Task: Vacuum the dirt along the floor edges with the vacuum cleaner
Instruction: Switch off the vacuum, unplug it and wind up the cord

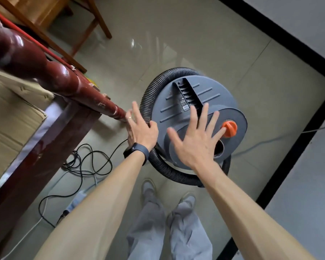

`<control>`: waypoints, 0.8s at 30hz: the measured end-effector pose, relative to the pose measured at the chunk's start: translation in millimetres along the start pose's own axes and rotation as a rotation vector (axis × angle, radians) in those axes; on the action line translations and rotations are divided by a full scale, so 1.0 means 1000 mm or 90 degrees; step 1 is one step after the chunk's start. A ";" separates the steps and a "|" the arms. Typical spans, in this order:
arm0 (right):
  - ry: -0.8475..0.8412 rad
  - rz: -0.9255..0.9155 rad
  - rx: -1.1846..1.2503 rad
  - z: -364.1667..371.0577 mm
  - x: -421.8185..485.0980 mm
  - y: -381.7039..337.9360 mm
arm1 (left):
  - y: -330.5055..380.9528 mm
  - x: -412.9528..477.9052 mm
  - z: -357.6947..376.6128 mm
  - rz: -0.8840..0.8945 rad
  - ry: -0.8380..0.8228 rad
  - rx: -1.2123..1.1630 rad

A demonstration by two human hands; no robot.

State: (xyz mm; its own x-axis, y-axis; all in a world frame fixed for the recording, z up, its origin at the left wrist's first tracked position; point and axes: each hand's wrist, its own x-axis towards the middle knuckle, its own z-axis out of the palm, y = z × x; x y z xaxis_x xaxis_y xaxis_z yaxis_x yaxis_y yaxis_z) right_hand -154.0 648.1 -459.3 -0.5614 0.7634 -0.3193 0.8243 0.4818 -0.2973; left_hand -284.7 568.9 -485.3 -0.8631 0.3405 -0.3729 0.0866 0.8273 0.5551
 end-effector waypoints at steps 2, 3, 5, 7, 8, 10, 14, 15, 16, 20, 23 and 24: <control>-0.043 -0.027 -0.049 0.010 -0.020 0.003 | 0.003 -0.006 -0.003 0.098 -0.011 0.003; -0.050 -0.039 -0.070 0.014 -0.024 0.007 | 0.005 -0.008 -0.005 0.108 -0.034 -0.012; -0.048 -0.056 -0.083 0.016 -0.024 0.013 | 0.005 -0.012 -0.007 0.112 -0.068 -0.016; -0.047 -0.068 -0.094 0.016 -0.022 0.013 | 0.001 -0.016 -0.011 0.128 -0.084 0.015; -0.047 -0.070 -0.099 0.016 -0.022 0.012 | -0.002 -0.018 -0.013 0.135 -0.089 0.022; -0.047 -0.069 -0.103 0.016 -0.022 0.011 | -0.005 -0.026 -0.019 0.149 -0.088 0.017; -0.059 -0.067 -0.109 0.007 -0.025 0.008 | -0.016 -0.045 -0.031 0.188 -0.081 0.005; -0.065 -0.073 -0.113 0.004 -0.026 0.008 | -0.020 -0.049 -0.033 0.194 -0.087 0.005; -0.073 -0.086 -0.118 0.001 -0.029 0.008 | -0.023 -0.054 -0.034 0.198 -0.097 0.003; -0.103 -0.167 -0.152 -0.009 -0.043 0.004 | -0.038 -0.073 -0.036 0.168 -0.108 0.016; -0.107 -0.213 -0.144 -0.010 -0.064 -0.004 | -0.058 -0.097 -0.043 0.108 -0.104 0.009; -0.097 -0.240 -0.141 -0.008 -0.076 -0.009 | -0.068 -0.106 -0.049 0.089 -0.103 0.001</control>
State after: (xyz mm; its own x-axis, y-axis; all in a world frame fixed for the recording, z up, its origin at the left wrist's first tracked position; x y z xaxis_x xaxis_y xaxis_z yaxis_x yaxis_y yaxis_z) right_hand -117.8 589.4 -425.3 -0.8156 0.4533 -0.3596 0.5469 0.8069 -0.2232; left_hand -223.0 454.9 -446.8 -0.7514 0.5192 -0.4072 0.2008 0.7678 0.6084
